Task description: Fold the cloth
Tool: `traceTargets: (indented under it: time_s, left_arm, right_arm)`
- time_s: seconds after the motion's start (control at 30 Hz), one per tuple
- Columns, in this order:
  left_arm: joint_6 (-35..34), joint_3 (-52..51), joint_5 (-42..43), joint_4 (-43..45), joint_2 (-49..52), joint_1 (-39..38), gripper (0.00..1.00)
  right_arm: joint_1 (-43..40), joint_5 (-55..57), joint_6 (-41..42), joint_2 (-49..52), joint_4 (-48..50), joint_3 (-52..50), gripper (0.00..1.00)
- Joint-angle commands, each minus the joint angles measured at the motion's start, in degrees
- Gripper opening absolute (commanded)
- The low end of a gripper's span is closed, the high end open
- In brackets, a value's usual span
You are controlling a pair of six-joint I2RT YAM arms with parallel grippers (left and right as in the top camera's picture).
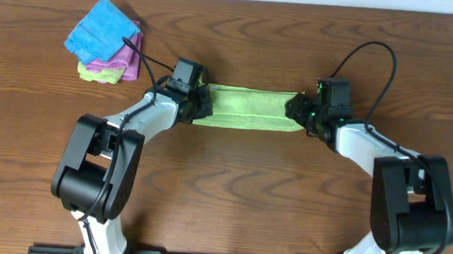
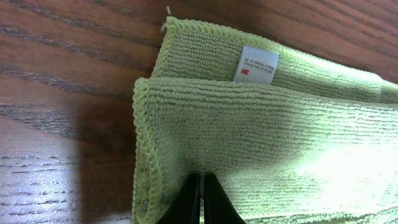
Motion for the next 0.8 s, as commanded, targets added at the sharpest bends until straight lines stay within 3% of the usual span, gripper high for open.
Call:
traceTargets:
  time_s: [0.0, 0.07, 0.1, 0.13, 0.27, 0.53, 0.77]
  left_arm:
    - [-0.44, 0.39, 0.00, -1.09, 0.83, -0.22, 0.06]
    - [-0.44, 0.39, 0.00, -1.22, 0.83, -0.22, 0.06]
    - [-0.44, 0.39, 0.00, -1.22, 0.83, -0.22, 0.06]
    - [-0.44, 0.39, 0.00, -1.25, 0.83, -0.22, 0.06]
    - [-0.44, 0.39, 0.00, -1.55, 0.81, -0.20, 0.06]
    - [-0.44, 0.42, 0.20, -1.57, 0.66, -0.17, 0.06]
    - [-0.48, 0.72, 1.92, -1.55, 0.44, -0.17, 0.06]
  right_arm:
    - [-0.26, -1.73, 0.28, 2.78, 0.55, -0.68, 0.43]
    - [-0.22, -2.38, -0.63, 2.78, 2.21, -0.68, 0.23]
    - [-0.17, -3.54, -1.77, 2.78, 4.02, -0.66, 0.03]
    - [-0.20, -4.79, -2.56, 2.73, 5.57, -0.66, 0.01]
    - [-0.13, -8.11, -3.10, 0.81, 8.61, -0.35, 0.01]
    - [1.99, -4.55, -3.32, -11.26, 2.56, -0.26, 0.01]
    - [3.67, -4.66, -3.72, -14.80, 1.75, -0.22, 0.01]
